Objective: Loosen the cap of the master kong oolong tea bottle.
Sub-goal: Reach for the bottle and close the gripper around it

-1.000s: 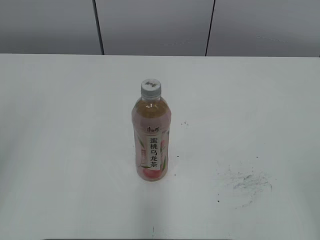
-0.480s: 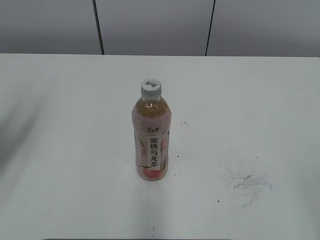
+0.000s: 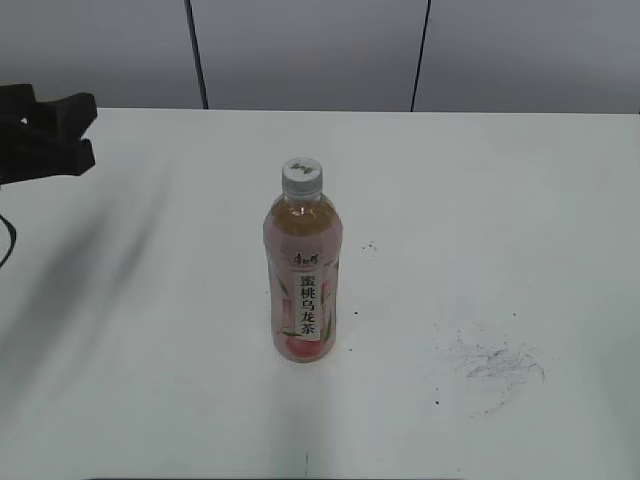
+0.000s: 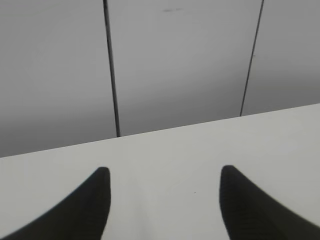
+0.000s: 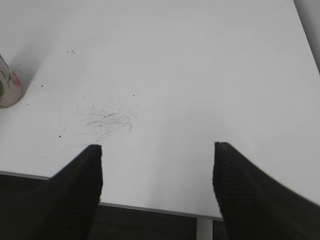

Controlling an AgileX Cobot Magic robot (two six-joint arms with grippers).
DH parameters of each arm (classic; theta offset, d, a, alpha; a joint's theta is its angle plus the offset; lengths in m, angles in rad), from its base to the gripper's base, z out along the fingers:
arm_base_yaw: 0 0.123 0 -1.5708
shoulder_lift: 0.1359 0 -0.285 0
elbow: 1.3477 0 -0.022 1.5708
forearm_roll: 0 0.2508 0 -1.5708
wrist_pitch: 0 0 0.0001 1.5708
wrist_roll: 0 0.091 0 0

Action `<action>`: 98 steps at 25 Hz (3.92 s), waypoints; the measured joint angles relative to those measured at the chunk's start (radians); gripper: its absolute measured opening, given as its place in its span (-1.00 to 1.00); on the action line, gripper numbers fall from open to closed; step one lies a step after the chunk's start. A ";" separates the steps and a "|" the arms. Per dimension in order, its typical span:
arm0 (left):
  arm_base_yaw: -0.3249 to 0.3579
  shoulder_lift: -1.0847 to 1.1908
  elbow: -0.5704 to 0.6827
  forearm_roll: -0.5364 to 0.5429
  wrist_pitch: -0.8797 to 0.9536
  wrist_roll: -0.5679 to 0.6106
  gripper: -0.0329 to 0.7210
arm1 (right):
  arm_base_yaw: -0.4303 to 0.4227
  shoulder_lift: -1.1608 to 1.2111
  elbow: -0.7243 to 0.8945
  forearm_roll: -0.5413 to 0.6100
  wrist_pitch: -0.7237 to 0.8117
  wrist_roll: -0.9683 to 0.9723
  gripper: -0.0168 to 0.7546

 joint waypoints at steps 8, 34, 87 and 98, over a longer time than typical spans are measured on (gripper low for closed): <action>-0.001 0.000 0.001 0.043 -0.030 -0.056 0.73 | 0.000 0.000 0.000 0.000 0.000 0.000 0.40; -0.001 0.141 0.290 0.253 -0.467 -0.136 0.69 | 0.000 0.000 0.000 0.000 0.000 0.000 0.40; -0.300 0.561 -0.183 0.567 -0.484 -0.213 0.65 | 0.000 0.000 0.000 0.000 0.000 0.000 0.40; -0.301 0.573 -0.183 0.566 -0.484 -0.213 0.27 | 0.000 0.000 0.000 0.000 0.000 0.000 0.40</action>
